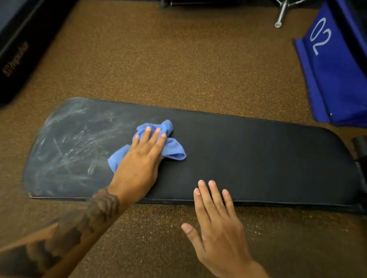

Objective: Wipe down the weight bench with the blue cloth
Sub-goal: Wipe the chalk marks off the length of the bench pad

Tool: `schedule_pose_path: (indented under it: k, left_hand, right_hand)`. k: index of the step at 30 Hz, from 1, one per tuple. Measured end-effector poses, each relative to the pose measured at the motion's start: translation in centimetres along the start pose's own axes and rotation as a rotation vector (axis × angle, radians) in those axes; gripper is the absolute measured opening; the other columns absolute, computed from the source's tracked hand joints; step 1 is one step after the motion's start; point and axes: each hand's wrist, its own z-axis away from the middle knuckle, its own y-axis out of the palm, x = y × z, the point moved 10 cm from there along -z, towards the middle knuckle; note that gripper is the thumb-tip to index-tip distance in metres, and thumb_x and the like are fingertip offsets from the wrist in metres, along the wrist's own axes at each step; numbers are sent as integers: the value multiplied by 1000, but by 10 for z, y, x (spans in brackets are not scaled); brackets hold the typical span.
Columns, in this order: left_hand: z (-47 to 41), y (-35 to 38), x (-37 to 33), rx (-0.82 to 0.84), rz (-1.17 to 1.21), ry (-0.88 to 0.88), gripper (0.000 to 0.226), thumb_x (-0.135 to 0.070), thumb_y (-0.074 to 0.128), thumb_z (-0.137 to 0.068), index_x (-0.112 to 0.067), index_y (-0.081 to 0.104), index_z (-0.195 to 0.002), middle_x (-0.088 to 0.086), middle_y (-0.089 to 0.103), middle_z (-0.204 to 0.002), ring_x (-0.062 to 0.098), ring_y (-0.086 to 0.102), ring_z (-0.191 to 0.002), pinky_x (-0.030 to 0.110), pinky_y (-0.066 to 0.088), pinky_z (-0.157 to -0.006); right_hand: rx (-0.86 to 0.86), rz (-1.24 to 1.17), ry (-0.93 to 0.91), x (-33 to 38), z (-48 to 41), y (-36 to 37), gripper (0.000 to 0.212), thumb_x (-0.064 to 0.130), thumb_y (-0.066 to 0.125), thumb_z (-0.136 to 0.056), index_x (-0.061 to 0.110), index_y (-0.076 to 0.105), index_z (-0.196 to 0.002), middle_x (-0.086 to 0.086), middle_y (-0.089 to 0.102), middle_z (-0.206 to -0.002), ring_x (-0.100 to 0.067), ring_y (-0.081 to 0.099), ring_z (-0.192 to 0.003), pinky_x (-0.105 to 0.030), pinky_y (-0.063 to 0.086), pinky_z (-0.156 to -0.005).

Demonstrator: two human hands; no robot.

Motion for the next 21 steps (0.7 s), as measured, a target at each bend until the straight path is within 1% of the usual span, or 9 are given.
schedule_pose_path:
  k: [2, 4, 7, 9, 11, 13, 15, 17, 21]
  left_hand:
    - [5, 6, -17, 1, 42, 14, 51, -19, 27, -96, 0, 36, -142, 20, 39, -147, 41, 27, -139, 52, 19, -113]
    - [-7, 12, -27, 11, 26, 54, 50, -17, 27, -95, 2, 38, -140, 22, 41, -145, 42, 30, -138, 55, 23, -112]
    - [-43, 16, -32, 13, -58, 143, 49, -3, 36, -89, 6, 40, -137, 24, 41, -144, 45, 30, -136, 53, 20, -112]
    - [-72, 13, -30, 3, -113, 166, 55, 5, 41, -86, 5, 34, -141, 24, 35, -148, 44, 23, -140, 51, 14, -113]
    - [-97, 9, -16, 15, -172, 121, 60, 5, 41, -87, 3, 25, -145, 22, 26, -152, 41, 15, -143, 50, 9, -114]
    - [-109, 1, 15, 23, -217, 24, 61, 5, 39, -88, 2, 22, -146, 22, 23, -153, 40, 12, -143, 50, 9, -113]
    - [-103, -7, 47, 2, -230, -53, 58, 5, 39, -88, 2, 26, -144, 23, 29, -150, 40, 17, -142, 53, 15, -112]
    - [-84, -11, 64, -11, -211, -74, 53, 5, 41, -89, 3, 33, -141, 23, 37, -146, 40, 25, -138, 56, 22, -110]
    - [-36, -12, 49, -51, -70, -103, 53, 9, 46, -86, 3, 40, -139, 25, 42, -143, 43, 30, -137, 57, 23, -112]
  right_hand:
    - [0, -2, 2, 0, 0, 1, 68, 54, 29, -100, 6, 29, -148, -10, 18, -158, -24, 9, -148, -48, 19, -114]
    - [-4, -2, 6, 0, -1, 0, 68, 54, 29, -100, 6, 29, -148, -10, 18, -158, -24, 8, -148, -48, 20, -115]
    - [-17, 1, 14, 1, -1, 1, 69, 54, 30, -99, 5, 30, -148, -10, 19, -158, -25, 9, -148, -48, 18, -115]
    - [-25, 6, 18, 1, -1, 1, 69, 55, 29, -99, 6, 28, -148, -10, 19, -158, -24, 9, -148, -48, 16, -116]
    - [-30, 5, 20, 1, 0, 3, 69, 56, 28, -100, 7, 26, -149, -10, 17, -159, -24, 8, -148, -47, 15, -116]
    - [-32, 1, 21, 0, 0, 4, 69, 56, 27, -100, 7, 26, -149, -9, 17, -159, -24, 7, -148, -47, 15, -116]
    - [-36, 2, 20, -1, 0, 4, 69, 56, 27, -100, 7, 26, -149, -9, 17, -159, -23, 7, -148, -47, 14, -117]
    - [-39, -6, 18, -1, 0, 4, 68, 56, 27, -100, 8, 26, -149, -9, 17, -159, -23, 7, -148, -46, 13, -118]
    - [-47, -37, 17, 0, 0, 1, 68, 56, 27, -100, 8, 27, -148, -9, 19, -158, -23, 8, -148, -47, 14, -117]
